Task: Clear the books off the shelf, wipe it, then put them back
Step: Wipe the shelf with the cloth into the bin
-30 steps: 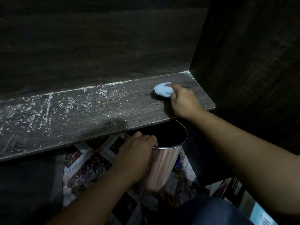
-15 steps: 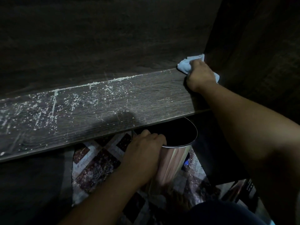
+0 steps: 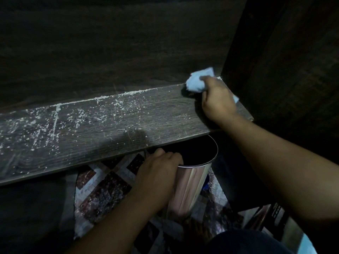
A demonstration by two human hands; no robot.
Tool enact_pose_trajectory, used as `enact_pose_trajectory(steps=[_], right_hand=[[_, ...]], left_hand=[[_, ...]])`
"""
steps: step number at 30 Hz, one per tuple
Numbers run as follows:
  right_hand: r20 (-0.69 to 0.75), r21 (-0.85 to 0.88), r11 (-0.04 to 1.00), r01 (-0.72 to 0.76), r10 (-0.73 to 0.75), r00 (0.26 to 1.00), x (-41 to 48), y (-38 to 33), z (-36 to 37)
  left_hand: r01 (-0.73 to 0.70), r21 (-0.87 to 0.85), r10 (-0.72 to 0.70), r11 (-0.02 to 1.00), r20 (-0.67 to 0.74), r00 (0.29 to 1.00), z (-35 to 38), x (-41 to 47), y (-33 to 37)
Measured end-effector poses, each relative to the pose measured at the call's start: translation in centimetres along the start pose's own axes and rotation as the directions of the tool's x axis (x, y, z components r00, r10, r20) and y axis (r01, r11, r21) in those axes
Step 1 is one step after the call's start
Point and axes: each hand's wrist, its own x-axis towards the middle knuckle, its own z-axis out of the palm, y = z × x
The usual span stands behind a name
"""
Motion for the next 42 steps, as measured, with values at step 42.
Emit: enact_pose_trajectory(steps=[42], right_hand=[[0.438, 0.059, 0.953, 0.296, -0.291, 0.851, -6.3, -3.1, -0.3]], left_hand=[[-0.014, -0.034, 0.015, 0.999, 0.025, 1.0, -2.1, -1.8, -0.7]])
